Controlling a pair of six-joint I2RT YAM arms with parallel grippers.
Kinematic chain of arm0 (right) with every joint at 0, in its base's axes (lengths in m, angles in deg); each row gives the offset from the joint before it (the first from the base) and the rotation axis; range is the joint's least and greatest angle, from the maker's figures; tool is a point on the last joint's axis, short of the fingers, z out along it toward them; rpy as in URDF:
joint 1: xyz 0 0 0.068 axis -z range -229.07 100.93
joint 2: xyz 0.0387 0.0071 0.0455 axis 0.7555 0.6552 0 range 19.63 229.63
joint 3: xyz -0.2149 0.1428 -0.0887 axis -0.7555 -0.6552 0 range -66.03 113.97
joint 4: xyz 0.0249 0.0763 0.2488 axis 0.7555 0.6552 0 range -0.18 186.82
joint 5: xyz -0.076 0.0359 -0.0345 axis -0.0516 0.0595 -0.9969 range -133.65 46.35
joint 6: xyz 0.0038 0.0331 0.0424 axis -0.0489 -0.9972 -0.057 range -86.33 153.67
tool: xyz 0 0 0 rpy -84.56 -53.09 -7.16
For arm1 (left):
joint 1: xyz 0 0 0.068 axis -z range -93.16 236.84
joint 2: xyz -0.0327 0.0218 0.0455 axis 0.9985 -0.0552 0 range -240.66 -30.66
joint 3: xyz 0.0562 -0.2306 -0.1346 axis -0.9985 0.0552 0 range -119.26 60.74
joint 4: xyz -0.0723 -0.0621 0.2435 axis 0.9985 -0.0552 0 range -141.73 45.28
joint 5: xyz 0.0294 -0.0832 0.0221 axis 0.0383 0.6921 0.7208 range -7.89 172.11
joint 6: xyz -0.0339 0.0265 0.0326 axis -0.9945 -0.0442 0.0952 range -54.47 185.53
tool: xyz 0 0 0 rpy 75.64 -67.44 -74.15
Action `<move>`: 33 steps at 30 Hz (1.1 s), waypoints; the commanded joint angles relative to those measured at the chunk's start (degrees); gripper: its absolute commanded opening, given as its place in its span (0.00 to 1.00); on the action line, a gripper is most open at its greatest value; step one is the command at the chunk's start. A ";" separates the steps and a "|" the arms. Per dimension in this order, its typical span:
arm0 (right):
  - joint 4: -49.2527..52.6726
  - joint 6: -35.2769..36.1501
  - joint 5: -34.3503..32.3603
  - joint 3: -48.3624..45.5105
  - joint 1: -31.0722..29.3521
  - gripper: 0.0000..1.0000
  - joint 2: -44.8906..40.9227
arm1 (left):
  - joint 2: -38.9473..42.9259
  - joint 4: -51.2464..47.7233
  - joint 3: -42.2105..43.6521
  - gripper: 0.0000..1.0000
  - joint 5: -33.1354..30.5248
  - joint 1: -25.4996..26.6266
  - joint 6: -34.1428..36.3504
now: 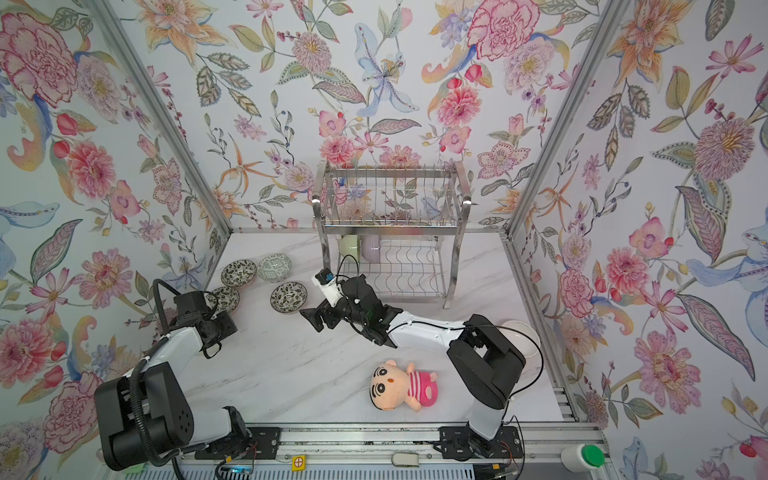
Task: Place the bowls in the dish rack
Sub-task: 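Lower the left gripper onto the cream bowl rim and close it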
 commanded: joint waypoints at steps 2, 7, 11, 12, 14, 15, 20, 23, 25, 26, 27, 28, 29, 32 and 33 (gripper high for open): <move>-3.54 -1.47 -1.68 -2.38 0.62 0.99 -3.23 | -1.14 -0.15 -0.32 0.43 -0.14 -0.45 0.35; -4.50 -1.55 -3.27 -4.61 1.09 0.99 -4.59 | -1.69 -0.20 -0.34 0.33 0.59 -0.45 0.18; -4.03 -1.38 -2.97 -5.05 1.75 0.99 -5.38 | -1.31 0.16 -0.15 0.23 0.95 -0.45 0.09; -3.95 -1.30 -2.93 -5.06 1.97 0.99 -5.43 | -1.34 0.18 -0.14 0.22 1.11 -0.45 0.11; -3.82 -1.12 -3.25 -4.98 2.49 0.99 -5.63 | -1.41 0.37 -0.10 0.22 1.58 -0.45 0.05; -3.82 -1.21 -3.61 -4.98 2.59 0.99 -5.62 | -1.46 0.37 -0.14 0.20 1.78 -0.46 0.04; -3.66 -1.30 -4.89 -5.15 3.15 0.99 -6.34 | -1.56 0.72 -0.09 0.10 3.11 -0.45 0.25; -3.15 -1.38 -5.23 -5.07 3.27 0.99 -6.64 | -1.60 0.98 -0.07 0.04 4.00 -0.39 0.32; -2.68 -1.47 -5.32 -4.98 3.30 0.99 -6.79 | -1.60 0.98 0.03 0.00 4.52 -0.28 0.32; -2.41 -1.47 -5.38 -4.89 3.29 0.99 -6.97 | -1.52 1.08 0.03 0.00 4.61 -0.08 0.33; -2.26 -1.47 -5.36 -4.81 3.29 0.99 -7.12 | -1.47 0.96 0.02 0.00 4.55 0.13 0.32; -2.01 -1.45 -5.50 -4.72 3.37 0.99 -7.22 | -1.43 0.92 -0.01 0.00 4.47 0.24 0.23; -1.63 -1.25 -5.55 -4.56 3.41 0.99 -7.43 | -1.35 0.82 0.01 0.00 4.46 0.41 0.11; -0.57 -0.70 -5.79 -4.10 3.43 0.99 -7.87 | -0.66 0.46 0.24 0.00 4.42 0.60 -0.73; -0.12 -0.44 -5.83 -3.86 3.35 0.99 -8.06 | -0.35 0.62 0.66 0.00 4.54 0.60 -1.48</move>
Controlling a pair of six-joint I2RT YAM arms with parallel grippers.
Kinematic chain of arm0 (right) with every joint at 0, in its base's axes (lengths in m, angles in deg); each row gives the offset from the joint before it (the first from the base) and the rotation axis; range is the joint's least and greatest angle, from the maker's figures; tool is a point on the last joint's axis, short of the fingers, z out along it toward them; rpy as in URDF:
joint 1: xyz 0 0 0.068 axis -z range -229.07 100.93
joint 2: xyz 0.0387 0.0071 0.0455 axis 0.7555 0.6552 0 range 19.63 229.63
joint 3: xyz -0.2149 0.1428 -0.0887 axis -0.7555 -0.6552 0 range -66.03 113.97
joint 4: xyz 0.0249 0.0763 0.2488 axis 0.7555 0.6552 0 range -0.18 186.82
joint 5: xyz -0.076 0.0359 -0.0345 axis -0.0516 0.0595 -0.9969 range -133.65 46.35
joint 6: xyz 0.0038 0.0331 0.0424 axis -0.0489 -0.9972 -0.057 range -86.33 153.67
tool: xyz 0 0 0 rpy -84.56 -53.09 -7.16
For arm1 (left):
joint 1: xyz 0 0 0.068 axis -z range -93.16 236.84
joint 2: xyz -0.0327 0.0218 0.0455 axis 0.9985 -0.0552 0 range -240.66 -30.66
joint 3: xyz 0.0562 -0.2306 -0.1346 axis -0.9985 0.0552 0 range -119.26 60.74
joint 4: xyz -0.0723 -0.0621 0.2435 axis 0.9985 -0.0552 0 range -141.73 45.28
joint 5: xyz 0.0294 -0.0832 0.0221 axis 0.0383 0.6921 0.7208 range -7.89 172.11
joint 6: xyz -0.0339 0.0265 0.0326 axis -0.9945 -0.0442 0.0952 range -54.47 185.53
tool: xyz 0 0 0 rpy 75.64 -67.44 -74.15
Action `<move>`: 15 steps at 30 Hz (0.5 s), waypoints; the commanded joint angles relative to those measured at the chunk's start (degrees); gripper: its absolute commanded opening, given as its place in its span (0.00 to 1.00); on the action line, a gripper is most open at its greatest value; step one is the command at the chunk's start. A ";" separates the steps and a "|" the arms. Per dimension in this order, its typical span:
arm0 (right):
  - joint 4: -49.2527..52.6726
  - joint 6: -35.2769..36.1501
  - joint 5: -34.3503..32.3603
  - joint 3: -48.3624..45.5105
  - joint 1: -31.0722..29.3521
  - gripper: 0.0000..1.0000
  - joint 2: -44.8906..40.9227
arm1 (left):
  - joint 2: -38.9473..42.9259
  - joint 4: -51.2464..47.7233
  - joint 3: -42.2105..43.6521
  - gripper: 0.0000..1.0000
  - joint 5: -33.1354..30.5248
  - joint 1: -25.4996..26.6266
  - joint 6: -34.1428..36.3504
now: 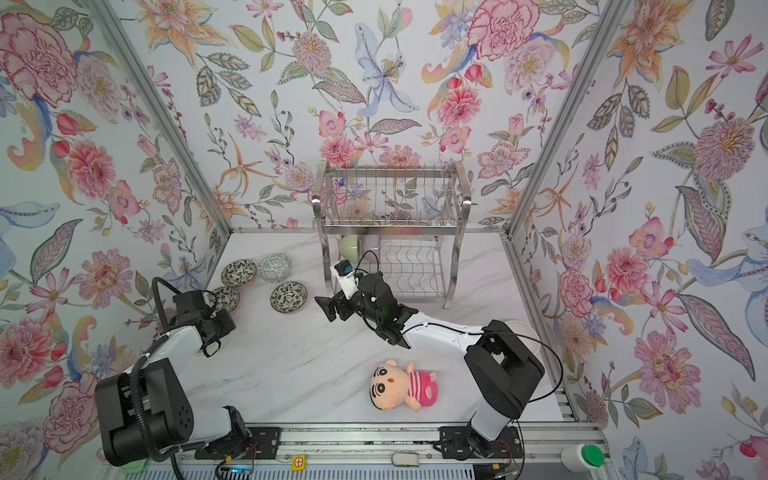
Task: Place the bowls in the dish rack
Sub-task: 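Lower the left gripper onto the cream bowl rim and close it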
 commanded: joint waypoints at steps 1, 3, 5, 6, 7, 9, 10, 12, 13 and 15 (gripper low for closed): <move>1.83 0.67 -0.89 0.90 0.19 0.99 -2.45 | 0.85 -1.65 1.33 0.00 4.07 0.58 -2.57; 2.71 1.29 -0.97 1.00 0.14 0.99 -3.02 | 1.59 -1.05 2.38 0.00 5.40 0.60 -4.31; 2.98 1.64 -1.06 0.61 0.15 0.99 -3.61 | 2.37 -0.79 3.28 0.00 6.76 0.58 -5.86; 3.03 1.68 -1.07 0.40 0.12 0.99 -3.96 | 2.99 -0.56 3.72 0.00 7.35 0.58 -6.75; 3.27 1.82 -1.10 0.23 0.17 0.99 -4.21 | 3.55 -0.47 4.09 0.00 7.52 0.58 -7.33; 3.92 1.84 -1.10 0.05 0.12 0.99 -4.85 | 5.25 -0.47 5.08 0.00 7.43 0.58 -8.67; 4.25 1.93 -1.17 -0.10 0.12 0.99 -5.06 | 6.00 -0.47 5.49 0.00 7.47 0.58 -9.17; 4.80 2.02 -1.17 -0.47 0.19 0.99 -5.69 | 7.83 -0.54 6.29 0.00 8.18 0.58 -10.16; 5.05 1.97 -1.14 -0.62 0.14 0.99 -5.95 | 8.60 -0.63 6.57 0.00 8.47 0.62 -10.68; 5.26 1.94 -1.25 -1.32 0.11 0.99 -6.43 | 10.32 -0.74 7.07 0.00 9.37 0.67 -11.78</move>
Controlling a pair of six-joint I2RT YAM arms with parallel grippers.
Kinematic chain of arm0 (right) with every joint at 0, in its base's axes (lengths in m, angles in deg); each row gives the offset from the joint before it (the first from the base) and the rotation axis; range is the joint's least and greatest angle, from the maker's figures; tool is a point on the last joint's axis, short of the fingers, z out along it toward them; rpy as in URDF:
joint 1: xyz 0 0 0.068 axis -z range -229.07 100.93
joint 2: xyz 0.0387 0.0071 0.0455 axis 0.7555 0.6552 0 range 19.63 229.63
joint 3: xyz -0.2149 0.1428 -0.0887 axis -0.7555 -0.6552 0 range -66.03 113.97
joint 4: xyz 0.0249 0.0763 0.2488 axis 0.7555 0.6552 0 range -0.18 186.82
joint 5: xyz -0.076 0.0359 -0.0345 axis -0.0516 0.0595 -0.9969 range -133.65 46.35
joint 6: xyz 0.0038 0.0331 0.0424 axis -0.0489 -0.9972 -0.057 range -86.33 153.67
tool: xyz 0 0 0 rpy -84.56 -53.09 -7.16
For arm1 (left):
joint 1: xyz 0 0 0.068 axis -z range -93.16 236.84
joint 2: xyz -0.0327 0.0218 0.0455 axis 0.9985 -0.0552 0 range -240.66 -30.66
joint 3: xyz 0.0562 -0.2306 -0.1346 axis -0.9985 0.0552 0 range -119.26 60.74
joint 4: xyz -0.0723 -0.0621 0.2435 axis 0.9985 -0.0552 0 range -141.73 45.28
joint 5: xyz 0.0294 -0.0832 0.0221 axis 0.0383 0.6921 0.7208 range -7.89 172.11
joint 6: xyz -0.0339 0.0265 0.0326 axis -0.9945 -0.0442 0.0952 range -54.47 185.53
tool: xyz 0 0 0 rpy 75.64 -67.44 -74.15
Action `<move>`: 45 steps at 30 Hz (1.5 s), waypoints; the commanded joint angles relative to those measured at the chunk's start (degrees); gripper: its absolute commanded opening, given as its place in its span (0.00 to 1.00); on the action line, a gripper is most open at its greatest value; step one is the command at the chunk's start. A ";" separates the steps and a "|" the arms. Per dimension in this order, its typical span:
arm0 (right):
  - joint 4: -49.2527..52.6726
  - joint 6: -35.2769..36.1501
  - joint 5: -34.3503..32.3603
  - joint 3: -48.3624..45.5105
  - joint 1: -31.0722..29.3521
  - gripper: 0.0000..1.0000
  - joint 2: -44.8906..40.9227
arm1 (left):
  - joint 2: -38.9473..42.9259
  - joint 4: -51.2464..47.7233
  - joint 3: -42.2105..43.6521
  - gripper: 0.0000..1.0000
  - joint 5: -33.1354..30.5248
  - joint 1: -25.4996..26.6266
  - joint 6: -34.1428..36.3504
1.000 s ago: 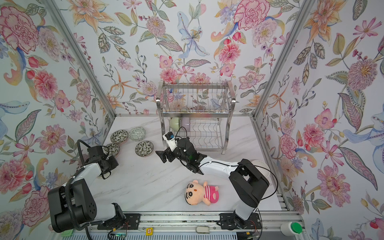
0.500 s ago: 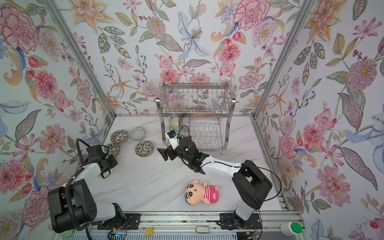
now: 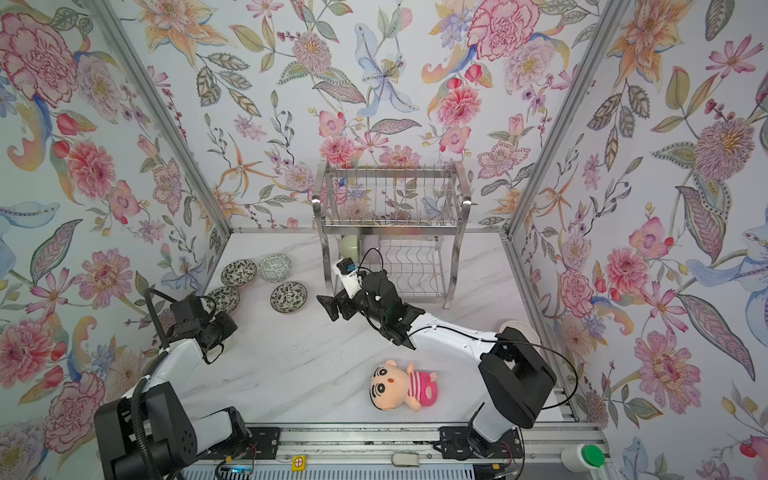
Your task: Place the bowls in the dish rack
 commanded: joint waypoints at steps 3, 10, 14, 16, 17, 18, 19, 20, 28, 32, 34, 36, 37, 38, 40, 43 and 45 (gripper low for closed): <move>1.36 0.49 -1.38 -2.35 0.20 0.99 -2.91 | 4.18 -1.67 3.15 0.00 6.26 0.97 -6.55; 0.52 -1.35 -1.40 -4.67 1.22 0.99 -4.45 | 10.24 -6.81 1.34 0.00 -0.53 10.21 -8.14; 0.56 -2.07 -0.97 -5.65 2.19 0.99 -5.84 | 13.65 -8.44 0.60 0.00 -4.93 16.19 -10.05; 1.04 -2.25 -0.74 -5.87 2.75 0.99 -6.28 | 13.83 -9.10 0.16 0.00 -7.75 20.65 -10.94; 1.30 -2.34 -0.66 -5.98 3.10 0.99 -6.51 | 13.55 -9.27 -0.07 0.00 -9.33 23.31 -11.71; 1.51 -2.56 -0.46 -6.11 3.55 0.99 -6.82 | 13.30 -9.38 -0.28 0.00 -10.73 25.83 -12.31; 1.62 -2.82 -0.31 -6.43 3.98 0.99 -7.19 | 13.02 -9.34 -0.70 0.00 -12.45 28.70 -13.03; 1.68 -3.00 -0.27 -6.75 4.35 0.99 -7.71 | 12.58 -9.46 -1.28 0.00 -14.09 31.76 -13.79; 4.39 -2.98 0.20 -9.57 7.44 0.99 -12.40 | 1.14 -12.38 -12.54 0.00 -27.47 54.98 -14.78; 7.61 -3.08 -1.23 -11.23 9.38 0.99 -15.27 | -6.40 -12.65 -18.57 0.00 -28.75 60.86 -12.73; 9.40 -4.01 -1.67 -12.43 11.34 0.99 -17.36 | -9.98 -12.45 -21.41 0.00 -29.45 63.71 -11.67; 10.41 -4.90 -1.68 -14.06 13.61 0.99 -19.80 | -13.10 -12.05 -23.50 0.00 -29.83 66.00 -10.71; 10.93 -5.15 -1.84 -14.92 14.91 0.99 -21.39 | -14.61 -12.04 -24.50 0.00 -29.98 66.98 -10.32; 11.49 -5.48 -2.03 -15.54 15.79 0.99 -22.56 | -15.98 -11.80 -25.27 0.00 -30.10 67.67 -10.05; 13.22 -6.22 -2.60 -16.63 17.71 0.99 -25.05 | -18.63 -11.00 -26.84 0.00 -29.43 69.03 -9.38; 14.02 -8.63 -0.84 -18.58 21.35 0.99 -27.68 | -22.78 -9.77 -29.05 0.00 -28.69 71.15 -8.46; 14.00 -10.09 0.82 -19.58 23.45 0.99 -28.86 | -25.60 -9.80 -31.23 0.00 -28.66 72.49 -7.44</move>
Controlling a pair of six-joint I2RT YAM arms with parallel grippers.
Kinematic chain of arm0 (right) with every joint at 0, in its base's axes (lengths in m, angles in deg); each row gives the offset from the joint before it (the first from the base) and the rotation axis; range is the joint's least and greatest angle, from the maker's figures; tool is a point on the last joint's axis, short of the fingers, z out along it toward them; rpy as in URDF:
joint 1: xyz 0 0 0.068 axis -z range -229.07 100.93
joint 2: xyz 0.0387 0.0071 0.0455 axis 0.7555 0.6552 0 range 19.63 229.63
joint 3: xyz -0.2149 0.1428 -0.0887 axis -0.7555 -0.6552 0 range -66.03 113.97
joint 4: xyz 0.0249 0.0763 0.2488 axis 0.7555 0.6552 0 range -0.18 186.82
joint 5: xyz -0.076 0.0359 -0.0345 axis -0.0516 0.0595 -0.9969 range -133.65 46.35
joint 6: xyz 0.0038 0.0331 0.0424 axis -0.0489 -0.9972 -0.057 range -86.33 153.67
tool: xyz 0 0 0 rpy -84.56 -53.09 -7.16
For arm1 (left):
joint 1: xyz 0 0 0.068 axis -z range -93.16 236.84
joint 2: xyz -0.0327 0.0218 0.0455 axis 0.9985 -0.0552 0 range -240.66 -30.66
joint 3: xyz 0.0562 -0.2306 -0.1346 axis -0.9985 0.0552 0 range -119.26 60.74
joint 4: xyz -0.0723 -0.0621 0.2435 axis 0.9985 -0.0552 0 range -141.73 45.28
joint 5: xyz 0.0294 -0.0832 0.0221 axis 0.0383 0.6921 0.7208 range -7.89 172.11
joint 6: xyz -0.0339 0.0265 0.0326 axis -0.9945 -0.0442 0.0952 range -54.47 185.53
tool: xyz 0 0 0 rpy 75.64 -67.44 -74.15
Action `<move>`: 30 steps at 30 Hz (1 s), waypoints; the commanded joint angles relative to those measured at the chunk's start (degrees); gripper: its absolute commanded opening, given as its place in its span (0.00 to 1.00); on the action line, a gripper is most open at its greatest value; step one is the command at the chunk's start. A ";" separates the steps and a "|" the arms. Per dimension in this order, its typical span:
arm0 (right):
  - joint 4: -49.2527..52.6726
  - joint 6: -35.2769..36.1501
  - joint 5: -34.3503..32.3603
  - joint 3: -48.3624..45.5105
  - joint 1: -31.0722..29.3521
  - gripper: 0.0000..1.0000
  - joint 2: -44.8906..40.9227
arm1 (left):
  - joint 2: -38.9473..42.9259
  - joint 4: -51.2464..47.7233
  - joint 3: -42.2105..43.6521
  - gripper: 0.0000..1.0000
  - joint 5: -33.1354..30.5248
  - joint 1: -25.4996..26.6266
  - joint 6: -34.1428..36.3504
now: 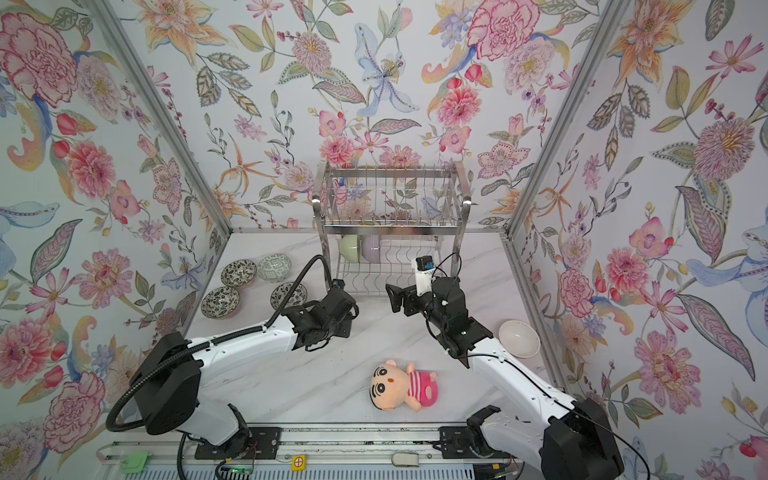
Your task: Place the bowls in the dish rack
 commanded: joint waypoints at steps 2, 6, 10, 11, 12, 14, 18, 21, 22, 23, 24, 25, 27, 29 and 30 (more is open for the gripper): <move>2.72 -3.48 2.35 -1.92 3.31 0.99 -2.37 | -4.98 1.33 -6.21 0.00 -2.34 2.93 4.14; 4.25 -3.56 2.97 -2.02 5.05 0.99 -3.24 | -9.63 0.25 -10.25 0.00 -2.73 4.61 6.45; 5.70 -4.37 2.28 -1.89 6.70 0.99 -3.96 | -12.39 -0.37 -12.61 0.00 -1.72 4.78 7.72; 6.29 -4.45 1.65 -1.93 6.95 0.99 -4.21 | -12.74 -0.53 -12.89 0.00 -1.56 4.78 7.97; 6.90 -4.44 0.86 -1.93 7.28 0.99 -4.48 | -13.03 -0.66 -13.09 0.00 -1.26 4.82 8.21; 8.03 -4.47 -0.81 -1.94 7.91 0.99 -4.99 | -13.29 -0.79 -13.47 0.00 -0.18 4.90 8.57; 9.49 -4.65 -2.04 -2.35 9.34 0.99 -5.56 | -14.20 -0.63 -13.76 0.00 3.53 5.17 9.57; 9.64 -5.34 -1.90 -2.72 10.06 0.99 -5.74 | -15.09 -0.78 -14.00 0.00 3.22 5.78 10.43; 9.66 -5.52 -1.93 -2.80 10.10 0.99 -5.69 | -15.38 -0.98 -14.14 0.00 3.06 5.96 10.74; 9.79 -5.69 -2.09 -2.81 10.14 0.99 -5.74 | -15.64 -1.21 -14.35 0.00 2.84 6.17 10.86; 10.01 -5.81 -2.44 -2.81 10.14 0.99 -5.82 | -15.89 -1.50 -14.50 0.00 2.67 6.40 10.94; 10.18 -6.13 -3.15 -2.88 10.18 0.99 -6.09 | -16.01 -1.51 -14.55 0.00 2.60 6.38 11.10; 10.33 -6.26 -4.32 -3.21 10.21 0.99 -6.68 | -16.28 -1.52 -14.73 0.01 2.59 6.60 11.59; 10.52 -6.26 -4.42 -3.19 10.40 0.99 -7.06 | -16.53 -1.54 -15.03 0.02 2.72 6.84 12.31; 10.84 -6.31 -4.45 -2.95 10.50 0.99 -7.15 | -16.69 -1.51 -15.23 0.02 2.78 6.97 12.70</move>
